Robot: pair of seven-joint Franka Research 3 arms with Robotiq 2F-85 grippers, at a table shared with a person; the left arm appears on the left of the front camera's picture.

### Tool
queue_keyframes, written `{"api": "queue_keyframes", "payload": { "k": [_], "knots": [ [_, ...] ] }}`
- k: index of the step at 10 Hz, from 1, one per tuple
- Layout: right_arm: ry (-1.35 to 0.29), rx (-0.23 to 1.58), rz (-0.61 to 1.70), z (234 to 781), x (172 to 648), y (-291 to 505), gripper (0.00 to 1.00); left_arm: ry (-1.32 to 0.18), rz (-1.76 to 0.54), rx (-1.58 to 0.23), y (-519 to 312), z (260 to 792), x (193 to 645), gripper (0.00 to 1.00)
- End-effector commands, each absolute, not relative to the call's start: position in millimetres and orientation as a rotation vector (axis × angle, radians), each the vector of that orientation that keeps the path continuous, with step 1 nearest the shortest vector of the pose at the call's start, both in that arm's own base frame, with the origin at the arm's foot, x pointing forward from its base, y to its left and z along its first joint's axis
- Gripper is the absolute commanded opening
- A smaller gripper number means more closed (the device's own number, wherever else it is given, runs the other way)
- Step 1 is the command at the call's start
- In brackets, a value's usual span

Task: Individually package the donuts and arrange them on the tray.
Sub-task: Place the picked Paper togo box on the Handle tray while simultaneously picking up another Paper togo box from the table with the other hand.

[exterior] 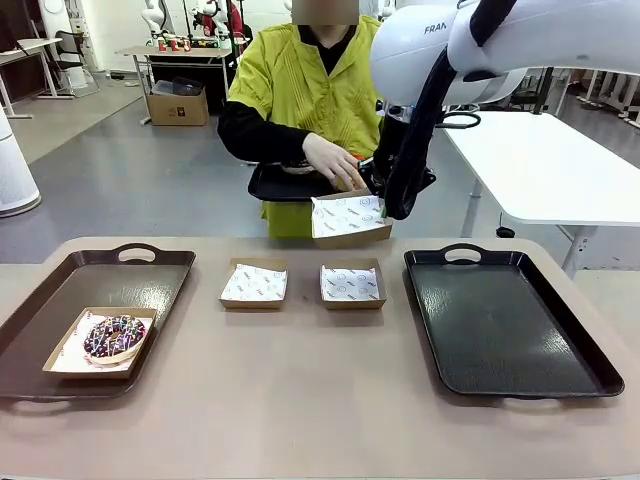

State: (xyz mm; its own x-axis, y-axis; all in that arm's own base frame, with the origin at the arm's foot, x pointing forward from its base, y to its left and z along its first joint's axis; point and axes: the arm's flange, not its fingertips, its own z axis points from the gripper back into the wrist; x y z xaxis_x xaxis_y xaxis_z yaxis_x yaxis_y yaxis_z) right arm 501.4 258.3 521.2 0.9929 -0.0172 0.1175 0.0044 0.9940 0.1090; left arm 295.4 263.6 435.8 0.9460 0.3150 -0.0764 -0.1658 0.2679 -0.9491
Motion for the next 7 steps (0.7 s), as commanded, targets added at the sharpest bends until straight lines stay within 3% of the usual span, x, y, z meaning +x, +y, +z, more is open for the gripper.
{"api": "queue_keyframes", "payload": {
  "k": [1,7],
  "knots": [
    [-0.133,0.113,-0.014,529.7,494.7,256.6,0.0,-0.156,0.317,-1.271,263.6,439.4,291.8,0.98],
    [-0.133,0.113,-0.014,529.7,494.7,256.6,0.0,-0.156,0.317,-1.271,263.6,439.4,291.8,0.98]
  ]
}}
